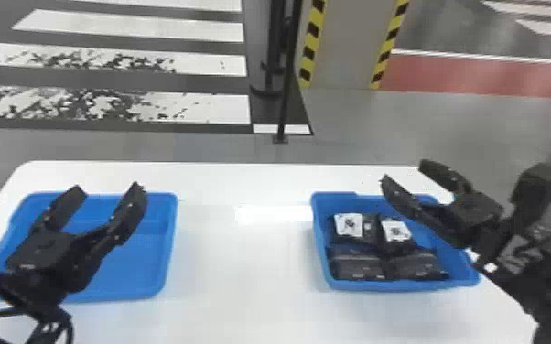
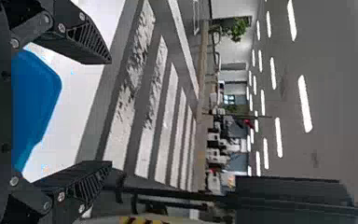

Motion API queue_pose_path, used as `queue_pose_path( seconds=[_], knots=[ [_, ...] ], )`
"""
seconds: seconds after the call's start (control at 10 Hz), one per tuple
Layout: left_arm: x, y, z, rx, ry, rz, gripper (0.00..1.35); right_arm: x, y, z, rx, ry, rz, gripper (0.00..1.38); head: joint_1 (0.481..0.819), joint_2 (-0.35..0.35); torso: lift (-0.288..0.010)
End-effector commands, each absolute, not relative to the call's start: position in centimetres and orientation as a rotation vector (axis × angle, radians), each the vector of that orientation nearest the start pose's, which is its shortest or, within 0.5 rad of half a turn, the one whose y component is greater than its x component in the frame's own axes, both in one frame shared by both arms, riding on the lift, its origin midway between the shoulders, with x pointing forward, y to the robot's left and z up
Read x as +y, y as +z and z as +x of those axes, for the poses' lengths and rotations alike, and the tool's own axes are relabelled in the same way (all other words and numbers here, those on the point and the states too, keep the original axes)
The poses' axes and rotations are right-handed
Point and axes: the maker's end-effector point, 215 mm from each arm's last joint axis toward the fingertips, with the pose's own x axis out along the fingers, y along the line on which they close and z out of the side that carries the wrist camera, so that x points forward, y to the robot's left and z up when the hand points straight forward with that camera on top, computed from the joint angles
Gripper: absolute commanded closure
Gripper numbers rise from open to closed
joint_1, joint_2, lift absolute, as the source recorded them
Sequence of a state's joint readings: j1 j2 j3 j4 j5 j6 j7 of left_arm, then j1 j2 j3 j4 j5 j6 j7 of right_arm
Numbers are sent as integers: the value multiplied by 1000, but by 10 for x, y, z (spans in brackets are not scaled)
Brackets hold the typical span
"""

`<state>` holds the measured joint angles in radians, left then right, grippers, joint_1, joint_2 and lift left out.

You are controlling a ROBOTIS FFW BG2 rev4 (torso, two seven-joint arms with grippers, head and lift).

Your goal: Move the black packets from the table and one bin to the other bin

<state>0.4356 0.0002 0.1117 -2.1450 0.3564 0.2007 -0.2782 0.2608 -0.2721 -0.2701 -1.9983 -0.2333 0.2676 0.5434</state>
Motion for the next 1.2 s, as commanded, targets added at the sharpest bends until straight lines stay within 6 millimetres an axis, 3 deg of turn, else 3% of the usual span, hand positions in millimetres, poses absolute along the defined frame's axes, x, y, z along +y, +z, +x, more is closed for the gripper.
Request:
queue_pose_path(
  seconds=[0.0, 0.1, 0.3, 0.4, 0.5, 0.6, 0.8, 1.1],
  knots=[
    [232, -267, 445, -123, -153, -233, 104, -295, -258, 459, -6, 311, -130, 160, 695, -105, -110],
    [243, -263, 431, -162, -97, -158, 104, -306, -269, 447, 12, 270, -116, 163, 695, -86, -110],
    [248, -276, 414, -229, -68, -44, 101, -302, -287, 428, 56, 274, -98, 163, 695, -74, -110],
    [254, -284, 401, -211, -65, 67, 101, -301, -298, 414, 88, 268, -92, 163, 695, -73, -110],
    [265, -302, 386, -163, -48, 86, 101, -301, -310, 405, 116, 257, -76, 163, 695, -72, -110],
    [271, -308, 379, -148, -35, 70, 102, -302, -314, 398, 130, 249, -80, 163, 695, -63, -110],
    [252, -299, 374, -129, -62, -8, 107, -298, -305, 392, 85, 251, -97, 163, 695, -52, -110],
    [260, -295, 368, -91, -49, -25, 107, -294, -300, 387, 72, 253, -97, 163, 695, -63, -110]
  ],
)
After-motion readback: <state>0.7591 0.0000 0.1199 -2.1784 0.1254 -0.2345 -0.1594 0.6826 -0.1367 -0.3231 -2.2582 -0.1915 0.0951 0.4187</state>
